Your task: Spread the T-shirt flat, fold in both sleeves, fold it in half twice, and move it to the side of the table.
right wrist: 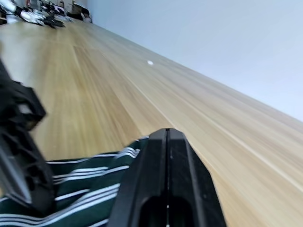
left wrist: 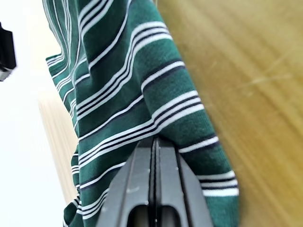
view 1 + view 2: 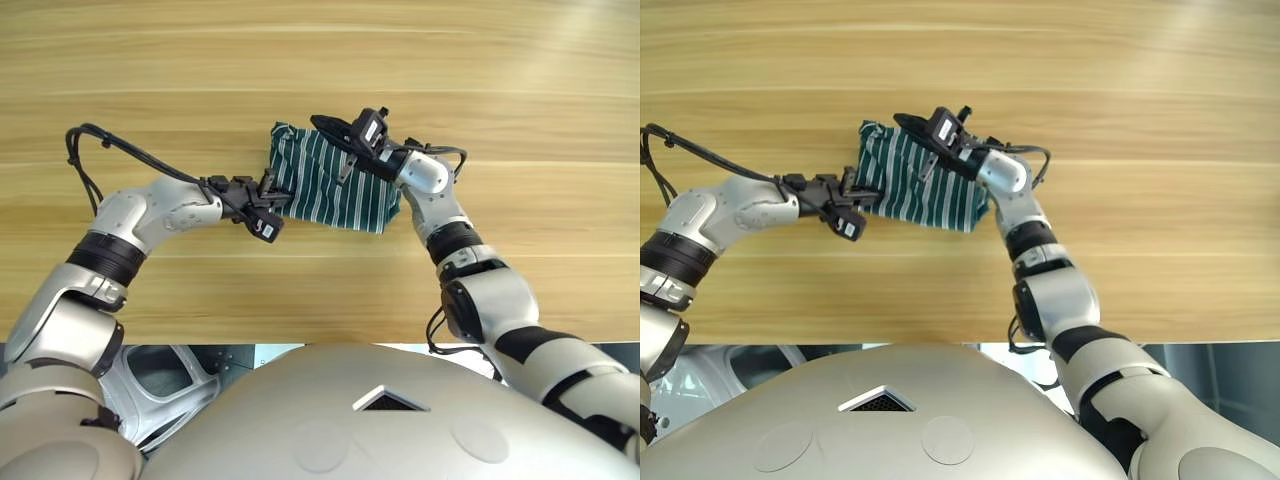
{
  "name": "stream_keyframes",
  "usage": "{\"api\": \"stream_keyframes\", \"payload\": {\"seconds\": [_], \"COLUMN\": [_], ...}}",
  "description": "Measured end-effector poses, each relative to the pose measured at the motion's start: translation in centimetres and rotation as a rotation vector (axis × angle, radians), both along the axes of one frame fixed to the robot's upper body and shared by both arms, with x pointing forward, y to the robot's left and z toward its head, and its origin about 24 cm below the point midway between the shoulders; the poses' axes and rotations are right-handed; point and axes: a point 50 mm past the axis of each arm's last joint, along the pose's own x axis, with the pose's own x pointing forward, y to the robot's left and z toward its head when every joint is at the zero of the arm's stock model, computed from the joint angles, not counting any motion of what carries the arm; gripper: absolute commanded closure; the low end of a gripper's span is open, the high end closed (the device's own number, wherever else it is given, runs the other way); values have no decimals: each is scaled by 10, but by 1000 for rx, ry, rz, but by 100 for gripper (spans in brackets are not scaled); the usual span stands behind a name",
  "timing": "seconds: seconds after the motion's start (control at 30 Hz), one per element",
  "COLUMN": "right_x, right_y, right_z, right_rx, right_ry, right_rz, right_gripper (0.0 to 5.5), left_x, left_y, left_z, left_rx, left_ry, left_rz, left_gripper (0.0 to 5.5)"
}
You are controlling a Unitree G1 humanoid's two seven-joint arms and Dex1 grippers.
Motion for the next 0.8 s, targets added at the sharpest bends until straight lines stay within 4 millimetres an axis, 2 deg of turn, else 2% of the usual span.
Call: {"api": "stream_keyframes", "payload": {"seconds": [0.13,0.33,0.67,0.8], "right_x": [-18,-24,-10,-3], "right_y": [15,26,32,37], "right_z": [0,-16,-33,-31], "right_rx": [-27,-157,-290,-322], "right_ry": [-31,-2,44,28], "right_rz": [137,163,12,-28], "right_gripper": [549,549,549,549], "left_x": [4,6,7,7], "left_y": [-2,-4,-6,-6], "left_z": [-4,-5,-6,-6], "left_rx": [6,4,-5,-7], "left_ry": [-4,-13,-14,-14], "left_rz": [0,-3,-1,-1], "left_gripper": [550,550,550,550]}}
